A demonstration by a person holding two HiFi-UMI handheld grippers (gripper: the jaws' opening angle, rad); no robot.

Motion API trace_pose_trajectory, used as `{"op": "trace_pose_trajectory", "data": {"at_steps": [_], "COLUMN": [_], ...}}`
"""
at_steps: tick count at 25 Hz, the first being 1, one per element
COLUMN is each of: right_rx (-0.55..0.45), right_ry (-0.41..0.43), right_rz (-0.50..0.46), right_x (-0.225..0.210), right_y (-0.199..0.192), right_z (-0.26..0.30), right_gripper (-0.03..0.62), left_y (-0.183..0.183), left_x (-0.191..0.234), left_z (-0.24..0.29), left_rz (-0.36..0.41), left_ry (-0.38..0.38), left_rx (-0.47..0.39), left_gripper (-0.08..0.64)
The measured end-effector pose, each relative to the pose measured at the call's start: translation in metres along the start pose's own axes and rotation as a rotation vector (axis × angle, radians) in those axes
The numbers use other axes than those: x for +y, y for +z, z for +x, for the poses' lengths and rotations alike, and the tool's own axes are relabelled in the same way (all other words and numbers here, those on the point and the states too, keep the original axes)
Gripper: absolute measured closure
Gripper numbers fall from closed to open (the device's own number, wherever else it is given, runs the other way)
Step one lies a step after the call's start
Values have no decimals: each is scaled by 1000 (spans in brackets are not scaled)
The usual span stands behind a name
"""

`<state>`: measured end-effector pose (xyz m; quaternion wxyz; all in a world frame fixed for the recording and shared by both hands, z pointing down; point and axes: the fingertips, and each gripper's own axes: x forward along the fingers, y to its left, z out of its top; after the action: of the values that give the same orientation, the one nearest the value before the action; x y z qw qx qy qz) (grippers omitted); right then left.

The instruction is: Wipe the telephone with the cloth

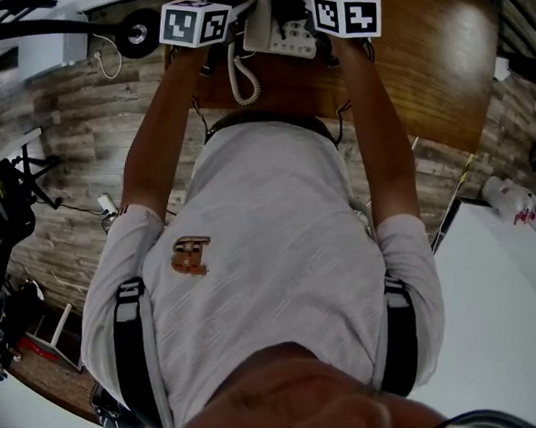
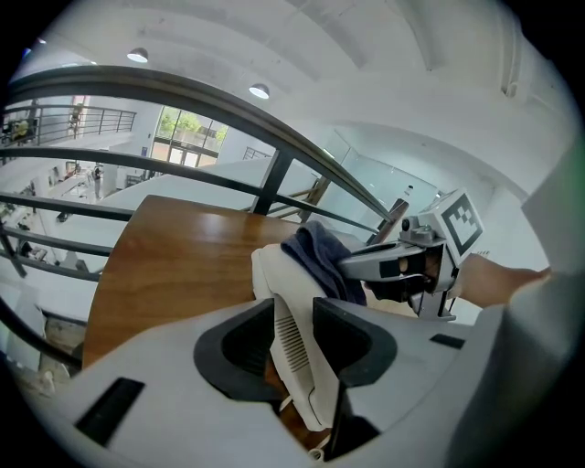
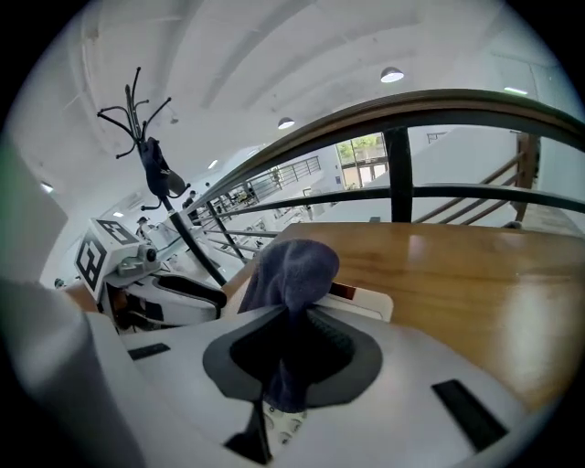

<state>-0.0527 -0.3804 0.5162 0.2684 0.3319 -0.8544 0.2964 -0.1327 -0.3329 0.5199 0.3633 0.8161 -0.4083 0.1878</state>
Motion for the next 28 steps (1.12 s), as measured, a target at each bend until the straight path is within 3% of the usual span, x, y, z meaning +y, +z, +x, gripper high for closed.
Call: {"op": "trace_pose_trajectory", "data": {"at_steps": [7, 12, 15, 19, 24, 28], "right_rx": [-15, -69, -125, -181, -168, -139], "right_ry": [-134, -158, -118, 1, 139, 173], "right_rz": [32, 31, 27, 42, 73, 116], "right_x": [-39, -39, -18, 26, 72, 79], "right_y": [-19, -22, -15, -8, -13, -22], "right_z": [-27, -57, -73, -77, -58, -38], "right_gripper": [532, 532, 532, 532, 532, 532], "left_y": [-4, -5, -4, -5, -5, -4], "left_x": [2, 2, 1, 1, 1, -1], "left_z": [0, 2, 1, 0, 0, 0], "left_rz": [-1, -5, -4, -7, -10, -11], "left_ry": [-2, -2, -2, -4, -7, -6], "left_rx": [-2, -3, -5, -8, -9, -10], "left_gripper": [419, 419, 419, 417, 416, 416]}}
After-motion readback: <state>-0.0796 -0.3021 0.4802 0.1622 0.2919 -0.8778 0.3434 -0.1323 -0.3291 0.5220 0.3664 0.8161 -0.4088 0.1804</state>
